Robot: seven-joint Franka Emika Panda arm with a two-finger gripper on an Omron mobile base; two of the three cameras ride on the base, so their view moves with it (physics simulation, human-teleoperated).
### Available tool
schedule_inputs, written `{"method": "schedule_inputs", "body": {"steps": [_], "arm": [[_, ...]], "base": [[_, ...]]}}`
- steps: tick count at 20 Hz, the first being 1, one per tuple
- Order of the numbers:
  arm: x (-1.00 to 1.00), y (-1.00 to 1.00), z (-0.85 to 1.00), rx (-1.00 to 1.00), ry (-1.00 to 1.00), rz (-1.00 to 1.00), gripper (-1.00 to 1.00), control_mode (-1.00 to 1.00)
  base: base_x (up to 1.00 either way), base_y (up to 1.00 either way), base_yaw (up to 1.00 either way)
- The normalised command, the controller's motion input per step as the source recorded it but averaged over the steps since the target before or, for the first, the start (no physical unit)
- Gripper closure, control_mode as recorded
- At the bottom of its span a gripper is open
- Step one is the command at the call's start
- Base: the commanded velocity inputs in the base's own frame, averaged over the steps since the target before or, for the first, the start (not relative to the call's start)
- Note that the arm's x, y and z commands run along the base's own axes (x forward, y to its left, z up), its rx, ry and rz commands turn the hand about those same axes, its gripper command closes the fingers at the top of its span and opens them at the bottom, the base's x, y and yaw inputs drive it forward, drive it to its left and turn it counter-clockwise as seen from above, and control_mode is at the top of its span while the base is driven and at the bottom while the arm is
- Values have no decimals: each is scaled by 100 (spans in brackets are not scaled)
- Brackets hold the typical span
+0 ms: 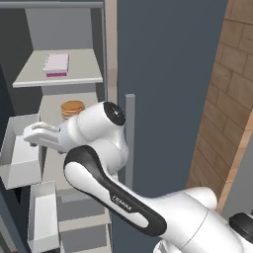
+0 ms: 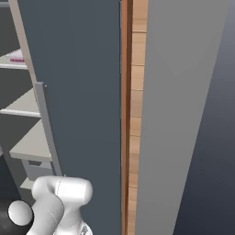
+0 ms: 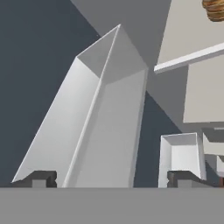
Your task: Open the freezer door, pick up the ice cube tray from the freezer, and place it on the dining counter.
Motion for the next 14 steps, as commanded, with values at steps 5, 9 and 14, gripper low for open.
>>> {"method": "schedule_inputs", "body": {"steps": [5,9,14], "arm": [[-2,-73,58,-2,0,-16,-100,-100],[0,-92,72,-7,-1,-11,-100,-100],[0,-99,56,-12,-4,-4,-100,-100]], "base": [[0,0,0],[0,0,0],[0,0,0]]}}
